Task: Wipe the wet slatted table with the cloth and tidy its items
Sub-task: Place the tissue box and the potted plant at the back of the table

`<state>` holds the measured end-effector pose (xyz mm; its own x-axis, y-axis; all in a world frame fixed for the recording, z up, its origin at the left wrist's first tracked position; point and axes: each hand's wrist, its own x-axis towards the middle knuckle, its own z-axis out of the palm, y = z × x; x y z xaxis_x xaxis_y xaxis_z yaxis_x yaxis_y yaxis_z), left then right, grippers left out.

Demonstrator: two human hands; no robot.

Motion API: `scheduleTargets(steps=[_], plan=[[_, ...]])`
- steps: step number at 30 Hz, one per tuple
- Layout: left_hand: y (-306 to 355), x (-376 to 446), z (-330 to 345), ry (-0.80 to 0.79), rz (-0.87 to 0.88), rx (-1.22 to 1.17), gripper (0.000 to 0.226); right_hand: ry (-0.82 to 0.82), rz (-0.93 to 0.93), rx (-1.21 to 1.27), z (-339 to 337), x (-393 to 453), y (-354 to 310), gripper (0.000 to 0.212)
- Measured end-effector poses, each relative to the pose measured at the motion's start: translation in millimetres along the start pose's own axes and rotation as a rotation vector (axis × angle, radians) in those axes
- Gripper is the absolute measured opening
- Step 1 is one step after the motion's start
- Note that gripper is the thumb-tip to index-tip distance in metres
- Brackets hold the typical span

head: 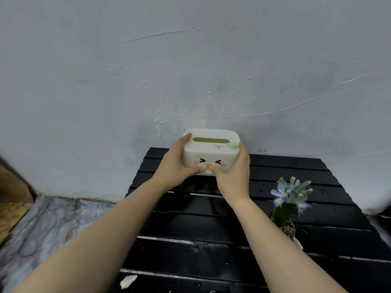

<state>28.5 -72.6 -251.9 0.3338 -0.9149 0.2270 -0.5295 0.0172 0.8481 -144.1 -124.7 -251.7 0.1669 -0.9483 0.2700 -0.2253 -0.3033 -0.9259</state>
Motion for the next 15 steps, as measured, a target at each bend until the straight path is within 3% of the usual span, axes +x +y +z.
scheduleTargets(steps=[8, 10, 15], plan=[[32.5, -10.4, -10.7, -0.004, 0.006, 0.103, 0.110, -0.027, -0.017, -0.122, -6.6, -13.6, -33.8, 0.109], [45.4, -18.8, -17.2, 0.033, 0.034, 0.145, 0.100, -0.072, -0.076, -0.115, -9.1, -27.1, -46.9, 0.100], [86.1, -60.0, -38.7, 0.188, 0.106, 0.185, 0.050, -0.132, -0.259, -0.132, -30.2, -78.1, -87.5, 0.072]])
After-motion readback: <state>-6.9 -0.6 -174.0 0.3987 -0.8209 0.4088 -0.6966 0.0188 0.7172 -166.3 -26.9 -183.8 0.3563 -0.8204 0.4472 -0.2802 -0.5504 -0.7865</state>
